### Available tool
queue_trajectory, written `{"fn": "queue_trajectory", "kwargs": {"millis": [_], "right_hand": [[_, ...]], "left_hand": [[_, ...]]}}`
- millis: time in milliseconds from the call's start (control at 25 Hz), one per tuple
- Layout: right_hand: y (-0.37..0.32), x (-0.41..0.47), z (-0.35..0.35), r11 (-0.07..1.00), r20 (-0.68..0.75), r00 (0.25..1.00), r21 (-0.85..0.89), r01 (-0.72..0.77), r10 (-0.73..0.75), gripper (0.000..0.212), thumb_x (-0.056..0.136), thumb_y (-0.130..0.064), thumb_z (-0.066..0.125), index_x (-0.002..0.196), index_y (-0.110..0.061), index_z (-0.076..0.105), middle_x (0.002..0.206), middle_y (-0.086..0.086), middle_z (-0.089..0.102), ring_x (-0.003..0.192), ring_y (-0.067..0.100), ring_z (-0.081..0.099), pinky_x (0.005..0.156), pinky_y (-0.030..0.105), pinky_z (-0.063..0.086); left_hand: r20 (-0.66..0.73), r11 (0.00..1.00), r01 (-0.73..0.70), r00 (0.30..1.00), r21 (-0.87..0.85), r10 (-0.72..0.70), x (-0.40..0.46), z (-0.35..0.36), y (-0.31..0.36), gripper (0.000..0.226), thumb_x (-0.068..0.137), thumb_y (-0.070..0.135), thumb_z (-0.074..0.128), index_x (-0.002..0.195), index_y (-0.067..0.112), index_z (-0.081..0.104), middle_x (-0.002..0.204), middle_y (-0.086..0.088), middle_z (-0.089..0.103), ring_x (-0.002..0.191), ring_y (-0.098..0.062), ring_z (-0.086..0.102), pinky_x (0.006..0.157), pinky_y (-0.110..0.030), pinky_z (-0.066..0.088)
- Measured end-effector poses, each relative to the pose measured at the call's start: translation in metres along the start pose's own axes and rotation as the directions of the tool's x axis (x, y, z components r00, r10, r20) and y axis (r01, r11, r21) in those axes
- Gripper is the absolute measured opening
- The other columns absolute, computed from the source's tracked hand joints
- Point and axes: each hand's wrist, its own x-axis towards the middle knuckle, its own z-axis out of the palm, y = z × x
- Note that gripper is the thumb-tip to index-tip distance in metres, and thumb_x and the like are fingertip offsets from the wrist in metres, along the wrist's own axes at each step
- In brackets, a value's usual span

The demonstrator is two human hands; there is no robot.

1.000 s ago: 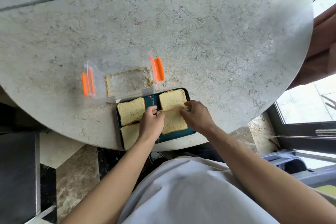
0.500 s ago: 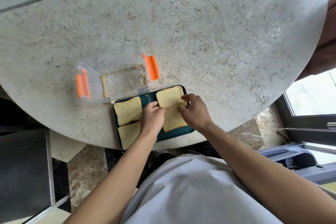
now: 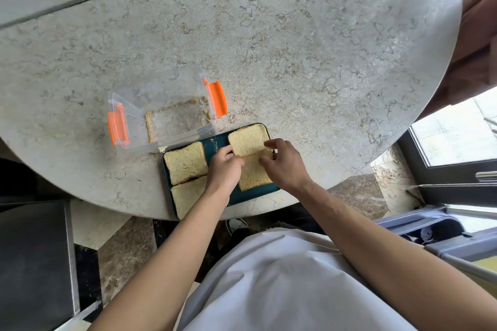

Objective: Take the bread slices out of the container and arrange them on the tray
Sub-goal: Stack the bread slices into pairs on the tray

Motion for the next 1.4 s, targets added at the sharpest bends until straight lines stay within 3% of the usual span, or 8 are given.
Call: {"fn": "queue_trajectory", "kwargs": {"millis": [120, 280, 400, 520, 680, 1040, 1280, 1400], "right_hand": [[0.003, -0.003, -0.004, 1.0, -0.01, 1.0, 0.022, -0.012, 0.012, 0.048, 0.084, -0.027, 0.058, 0.13, -0.014, 0.054, 0.13, 0.008, 0.055, 0.111, 0.021, 0.059, 0.094, 0.04, 0.051], [0.006, -0.008, -0.005, 0.999, -0.007, 1.0, 0.04, -0.012, 0.012, 0.05, 0.084, -0.028, 0.058, 0.132, -0.013, 0.052, 0.126, 0.008, 0.059, 0.11, 0.019, 0.06, 0.092, 0.038, 0.053], [0.008, -0.01, -0.004, 1.0, 0.011, 1.0, 0.006, -0.016, 0.016, 0.053, 0.084, -0.028, 0.057, 0.134, -0.011, 0.05, 0.126, 0.01, 0.062, 0.11, 0.021, 0.06, 0.09, 0.035, 0.052], [0.009, -0.012, -0.003, 0.998, -0.01, 1.0, -0.068, 0.017, -0.018, 0.053, 0.085, -0.025, 0.056, 0.135, -0.009, 0.053, 0.128, 0.01, 0.064, 0.11, 0.022, 0.061, 0.091, 0.031, 0.05], [0.011, -0.015, -0.004, 0.966, -0.065, 0.982, -0.201, 0.161, -0.177, 0.047, 0.084, -0.009, 0.055, 0.131, -0.007, 0.057, 0.129, 0.013, 0.062, 0.11, 0.026, 0.062, 0.091, 0.032, 0.05], [0.018, -0.019, 0.001, 0.959, 0.051, 0.993, -0.257, 0.119, -0.11, 0.05, 0.083, -0.006, 0.049, 0.133, -0.007, 0.055, 0.128, 0.013, 0.059, 0.109, 0.026, 0.06, 0.093, 0.033, 0.049], [0.018, -0.015, 0.003, 0.959, 0.074, 0.994, -0.264, 0.1, -0.083, 0.048, 0.084, -0.012, 0.05, 0.132, -0.008, 0.055, 0.128, 0.012, 0.055, 0.102, 0.027, 0.062, 0.09, 0.039, 0.052], [0.017, -0.015, 0.004, 0.952, 0.095, 0.992, -0.286, 0.111, -0.087, 0.05, 0.085, -0.011, 0.05, 0.135, -0.012, 0.052, 0.126, 0.012, 0.052, 0.101, 0.03, 0.061, 0.088, 0.039, 0.052]], "left_hand": [[0.003, 1.0, 0.009, 1.0, -0.002, -0.009, -0.004, -0.001, -0.004, 0.06, 0.084, 0.007, 0.059, 0.142, 0.017, 0.05, 0.142, -0.011, 0.055, 0.12, -0.022, 0.056, 0.1, -0.039, 0.047], [-0.059, 0.999, 0.044, 0.997, 0.007, -0.044, -0.012, -0.002, -0.016, 0.05, 0.085, 0.01, 0.054, 0.135, 0.018, 0.055, 0.122, -0.002, 0.063, 0.093, -0.008, 0.058, 0.07, -0.023, 0.042], [0.0, 0.996, 0.091, 0.996, 0.027, -0.091, -0.017, 0.0, -0.028, 0.054, 0.082, 0.01, 0.052, 0.136, 0.014, 0.055, 0.124, -0.006, 0.064, 0.105, -0.017, 0.061, 0.09, -0.036, 0.052], [0.04, 0.994, 0.104, 0.994, 0.034, -0.106, -0.022, 0.003, -0.033, 0.066, 0.074, 0.015, 0.052, 0.141, 0.012, 0.052, 0.13, -0.009, 0.062, 0.116, -0.024, 0.06, 0.105, -0.047, 0.048], [0.044, 0.992, 0.126, 0.991, 0.03, -0.128, -0.018, 0.001, -0.034, 0.068, 0.073, 0.019, 0.052, 0.14, 0.013, 0.052, 0.119, 0.0, 0.063, 0.111, -0.024, 0.062, 0.103, -0.047, 0.05], [0.098, 0.988, 0.098, 0.989, 0.122, -0.11, -0.013, 0.0, -0.034, 0.071, 0.073, 0.028, 0.051, 0.141, 0.009, 0.051, 0.129, -0.012, 0.063, 0.111, -0.025, 0.063, 0.1, -0.048, 0.052], [0.113, 0.956, 0.014, 0.992, 0.291, -0.049, -0.016, 0.0, -0.033, 0.065, 0.082, 0.024, 0.049, 0.146, 0.013, 0.047, 0.086, 0.004, 0.068, 0.088, -0.025, 0.071, 0.09, -0.051, 0.057], [0.122, 0.929, -0.036, 0.992, 0.368, -0.01, -0.019, 0.001, -0.033, 0.061, 0.083, 0.026, 0.05, 0.143, 0.014, 0.05, 0.076, 0.007, 0.068, 0.079, -0.019, 0.069, 0.078, -0.041, 0.054]]}}
